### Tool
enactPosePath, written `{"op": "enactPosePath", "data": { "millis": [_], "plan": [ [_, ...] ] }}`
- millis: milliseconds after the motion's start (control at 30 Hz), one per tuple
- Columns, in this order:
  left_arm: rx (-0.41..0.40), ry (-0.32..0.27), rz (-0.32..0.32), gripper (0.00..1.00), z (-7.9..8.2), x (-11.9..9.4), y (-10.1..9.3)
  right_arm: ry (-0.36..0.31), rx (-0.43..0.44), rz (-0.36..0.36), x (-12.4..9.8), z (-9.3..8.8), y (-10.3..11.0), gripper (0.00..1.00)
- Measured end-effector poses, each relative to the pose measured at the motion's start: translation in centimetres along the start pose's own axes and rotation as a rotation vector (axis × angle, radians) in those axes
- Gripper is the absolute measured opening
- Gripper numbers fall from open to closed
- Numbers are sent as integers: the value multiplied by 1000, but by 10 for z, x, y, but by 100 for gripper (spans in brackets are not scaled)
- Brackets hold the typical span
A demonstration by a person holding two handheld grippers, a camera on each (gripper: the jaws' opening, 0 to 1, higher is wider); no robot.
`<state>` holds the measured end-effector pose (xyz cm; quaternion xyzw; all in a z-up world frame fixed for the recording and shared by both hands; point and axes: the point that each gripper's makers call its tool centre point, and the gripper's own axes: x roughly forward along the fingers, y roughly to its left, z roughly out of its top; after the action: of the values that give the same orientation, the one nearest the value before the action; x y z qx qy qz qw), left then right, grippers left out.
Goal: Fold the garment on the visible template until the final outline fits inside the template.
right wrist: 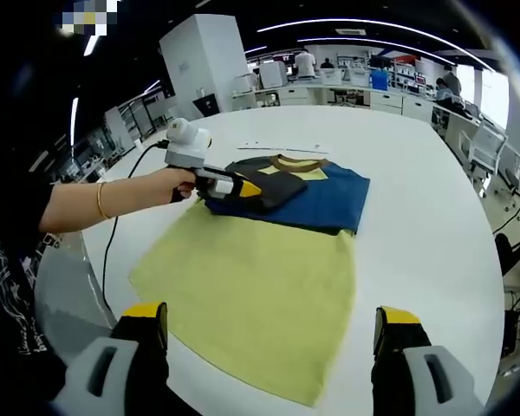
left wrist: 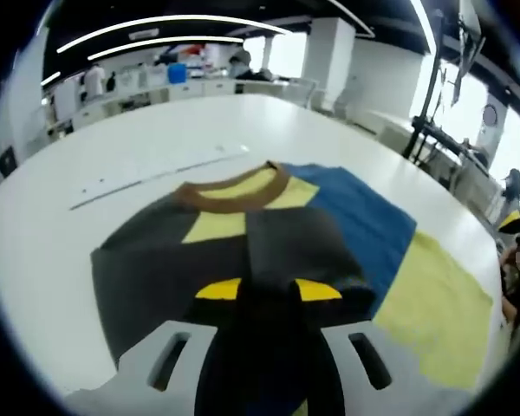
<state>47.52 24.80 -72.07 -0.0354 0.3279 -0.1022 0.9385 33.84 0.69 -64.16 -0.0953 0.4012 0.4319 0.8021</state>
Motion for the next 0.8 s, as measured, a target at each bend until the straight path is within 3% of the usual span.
{"op": "enactPosePath", "data": {
  "millis": [33, 167, 467, 800],
  "plan": [
    [-1, 1, 2, 8, 0, 0, 1, 2, 1, 2, 0, -1, 1, 99],
    [13, -4, 5, 1, 1, 0, 0, 1, 1, 7, 1, -1, 3, 99],
    [44, -38, -39, 0, 15, -5, -19, 4, 0, 3, -1, -3, 4, 99],
    [17, -94, -132, 0, 41, -10, -58, -2, 3, -2, -5, -4, 2, 99]
  ]
}}
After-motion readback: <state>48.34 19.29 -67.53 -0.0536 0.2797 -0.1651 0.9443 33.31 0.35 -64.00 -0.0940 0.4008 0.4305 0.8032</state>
